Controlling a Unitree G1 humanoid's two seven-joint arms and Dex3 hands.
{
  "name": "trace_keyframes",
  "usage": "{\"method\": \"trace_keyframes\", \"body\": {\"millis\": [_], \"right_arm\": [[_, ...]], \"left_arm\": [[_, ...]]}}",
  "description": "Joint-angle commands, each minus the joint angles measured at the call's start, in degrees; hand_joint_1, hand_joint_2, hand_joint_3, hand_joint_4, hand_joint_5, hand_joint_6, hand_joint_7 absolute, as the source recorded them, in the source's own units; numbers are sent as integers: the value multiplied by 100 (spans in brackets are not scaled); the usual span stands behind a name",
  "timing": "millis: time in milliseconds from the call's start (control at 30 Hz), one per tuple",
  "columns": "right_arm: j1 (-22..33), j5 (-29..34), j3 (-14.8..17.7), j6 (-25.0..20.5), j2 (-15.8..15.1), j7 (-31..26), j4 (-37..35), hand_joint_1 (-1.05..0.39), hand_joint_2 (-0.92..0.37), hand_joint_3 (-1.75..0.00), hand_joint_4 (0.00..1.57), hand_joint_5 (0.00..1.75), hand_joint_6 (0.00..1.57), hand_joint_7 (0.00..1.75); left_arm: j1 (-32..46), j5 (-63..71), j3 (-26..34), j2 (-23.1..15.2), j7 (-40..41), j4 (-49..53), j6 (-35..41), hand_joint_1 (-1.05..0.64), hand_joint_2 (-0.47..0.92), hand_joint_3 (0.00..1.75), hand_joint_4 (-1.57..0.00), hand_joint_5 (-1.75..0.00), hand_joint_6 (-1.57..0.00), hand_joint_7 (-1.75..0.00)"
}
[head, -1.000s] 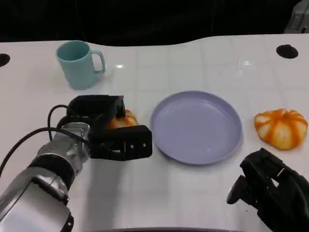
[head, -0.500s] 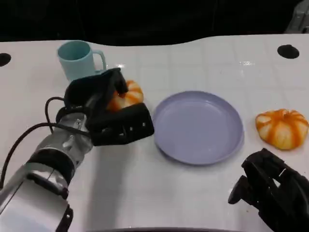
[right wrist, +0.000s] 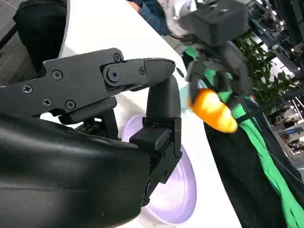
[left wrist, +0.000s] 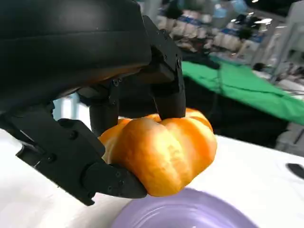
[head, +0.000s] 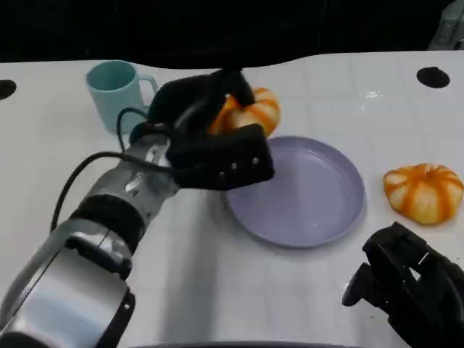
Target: Grasp the bread from the table and place it into the plate.
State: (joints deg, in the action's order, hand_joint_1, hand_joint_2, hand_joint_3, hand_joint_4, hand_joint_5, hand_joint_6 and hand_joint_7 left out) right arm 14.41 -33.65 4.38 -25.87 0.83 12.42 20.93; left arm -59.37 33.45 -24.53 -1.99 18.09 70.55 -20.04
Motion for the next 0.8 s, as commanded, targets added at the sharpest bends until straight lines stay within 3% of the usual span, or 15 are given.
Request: {"method": "trace_keyframes", "body": {"millis": [33,100,400,467,500,533,633,800], "right_arm": [[3,16,12,67,-41,13,6,-52,-92,-17,63,175,57,151],[14,40,-12,81,-37,1,16,-51,-92,-19,64,175,57,152],[48,81,-67,112,5,-8,43,-51,-92,-20,63,175,56,151],[65,86,-98,95,25,-33,81,-50,-92,-20,63,174,55,149],[75,91,-114,97,39,-46,98,-50,-92,-20,63,174,55,149],[80,95,-121,101,47,-52,105,-50,-92,-21,62,174,55,149],[97,91,-141,86,69,-66,135,-50,-92,-20,62,174,55,148],[129,78,-161,103,82,-43,163,-50,-92,-21,62,174,56,147]], "left_arm": [[-259,47,-101,154,-150,-29,-165,-16,48,104,-90,-175,-63,-170],[-331,113,-203,332,-230,-8,-55,-18,44,110,-94,-175,-73,-173],[-447,265,-411,733,-467,106,434,-20,52,96,-91,-175,-68,-170],[-505,298,-472,905,-620,188,718,-22,63,75,-87,-175,-70,-148],[-535,309,-497,970,-697,218,873,-22,64,73,-86,-175,-70,-145],[-549,312,-507,996,-735,225,956,-23,70,65,-83,-175,-73,-121],[-568,319,-536,1078,-845,253,1146,-21,78,51,-80,-175,-81,-74],[-573,341,-586,1144,-1007,272,1320,-22,88,32,-78,-172,-90,-29]]}}
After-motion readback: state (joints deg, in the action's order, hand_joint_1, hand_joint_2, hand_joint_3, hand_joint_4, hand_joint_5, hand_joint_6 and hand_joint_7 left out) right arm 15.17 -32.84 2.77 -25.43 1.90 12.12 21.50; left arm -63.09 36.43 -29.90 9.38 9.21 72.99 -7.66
